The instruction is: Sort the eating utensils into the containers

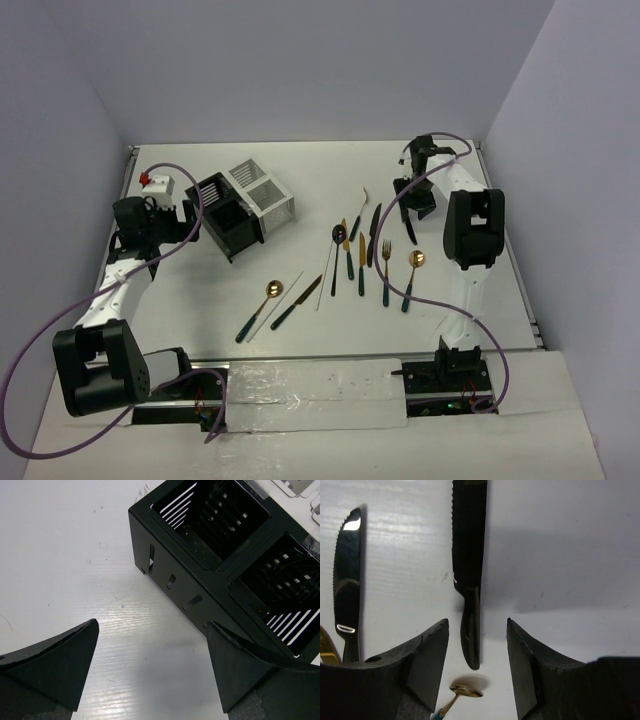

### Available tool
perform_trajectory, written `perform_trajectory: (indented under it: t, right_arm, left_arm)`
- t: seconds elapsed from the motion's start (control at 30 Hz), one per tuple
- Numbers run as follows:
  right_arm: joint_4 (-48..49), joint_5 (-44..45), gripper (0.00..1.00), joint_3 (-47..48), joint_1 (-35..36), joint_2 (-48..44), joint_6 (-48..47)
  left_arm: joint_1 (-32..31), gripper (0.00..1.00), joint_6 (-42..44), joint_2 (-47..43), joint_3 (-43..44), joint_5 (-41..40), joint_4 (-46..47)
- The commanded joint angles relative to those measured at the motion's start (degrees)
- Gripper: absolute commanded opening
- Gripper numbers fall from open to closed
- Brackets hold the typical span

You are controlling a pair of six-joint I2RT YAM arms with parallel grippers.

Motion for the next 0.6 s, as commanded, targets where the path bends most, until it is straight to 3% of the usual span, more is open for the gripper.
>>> perform_trajectory:
  t: [0.0, 0.27, 0.4, 0.57]
  right_arm:
    - [-1.56, 0.52, 0.57, 3.42, 0.04, 3.39, -0.45]
    - [-3.67, 4.02, 0.54, 7.99, 0.40, 7.44, 0.43]
    - [-3.59, 4.83, 0.44, 7.47, 0.66, 8.06, 0.35]
    - [-2.35, 5.62, 0.43, 6.93, 0.93, 7.53, -0.62]
  left_arm:
    - [0.45, 0.99, -0.10, -0.94, 1.89, 0.25, 1.35]
    - [0.37, 0.99, -0.45, -0.50, 2.24, -0.46, 1.97]
    - [0.37, 0.99, -0.63, -0.41, 2.60, -0.46, 1.35]
    - [0.37, 0.99, -0.54, -0.59, 2.07, -1.07, 2.40]
